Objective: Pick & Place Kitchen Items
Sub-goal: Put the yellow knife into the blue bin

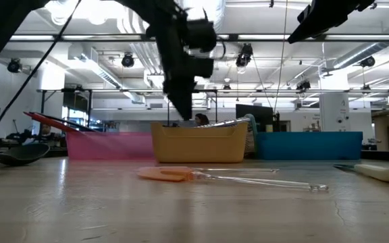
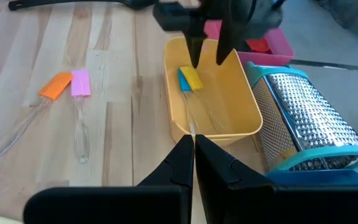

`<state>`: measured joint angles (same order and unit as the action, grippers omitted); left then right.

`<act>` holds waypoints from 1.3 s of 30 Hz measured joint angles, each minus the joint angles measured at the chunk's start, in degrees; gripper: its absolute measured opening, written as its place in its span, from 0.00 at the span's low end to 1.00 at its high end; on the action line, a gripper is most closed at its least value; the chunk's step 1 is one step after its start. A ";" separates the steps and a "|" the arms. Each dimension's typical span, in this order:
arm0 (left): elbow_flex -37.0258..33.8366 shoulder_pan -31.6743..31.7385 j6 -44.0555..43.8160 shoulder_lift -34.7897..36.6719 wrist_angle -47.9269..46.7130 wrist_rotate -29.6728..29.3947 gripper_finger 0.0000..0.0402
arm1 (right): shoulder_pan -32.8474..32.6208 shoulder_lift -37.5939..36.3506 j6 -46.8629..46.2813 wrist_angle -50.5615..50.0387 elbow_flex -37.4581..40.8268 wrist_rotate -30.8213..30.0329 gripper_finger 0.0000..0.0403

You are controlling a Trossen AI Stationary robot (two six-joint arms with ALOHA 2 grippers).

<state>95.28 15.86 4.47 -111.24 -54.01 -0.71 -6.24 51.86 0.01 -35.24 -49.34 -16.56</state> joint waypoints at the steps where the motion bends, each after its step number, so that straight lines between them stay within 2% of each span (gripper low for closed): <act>1: 0.30 -0.67 0.16 0.78 0.84 0.00 0.55 | 0.00 0.00 0.00 0.02 0.06 0.00 0.02; 8: -3.43 -8.62 1.49 9.04 11.16 -0.49 0.55 | 0.00 -0.02 -0.82 0.34 0.81 0.00 0.02; 13: -11.79 -17.00 1.56 17.35 21.62 -5.69 0.55 | 0.00 -0.02 -2.91 3.26 2.09 -0.07 0.02; 16: -19.29 -22.77 2.54 23.09 28.66 -11.31 0.55 | -0.01 0.00 -2.79 12.68 4.96 -0.04 0.02; 21: -31.40 -32.43 3.62 33.01 35.32 -19.51 0.55 | -0.13 1.91 -1.21 31.37 11.23 -0.11 0.02; 27: -39.93 -41.90 8.48 44.59 41.55 -30.19 0.55 | -0.13 6.41 3.31 50.27 12.83 0.05 0.02; 31: -45.07 -45.10 11.52 50.74 47.78 -33.91 0.55 | -0.15 9.29 4.04 50.51 11.13 0.09 0.02; 39: -52.47 -45.56 16.27 58.98 55.24 -33.96 0.55 | -0.30 16.35 3.14 50.61 9.03 0.11 0.02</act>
<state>42.81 -29.69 20.73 -52.26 1.23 -34.67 -6.54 68.20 3.15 15.37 -40.31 -16.45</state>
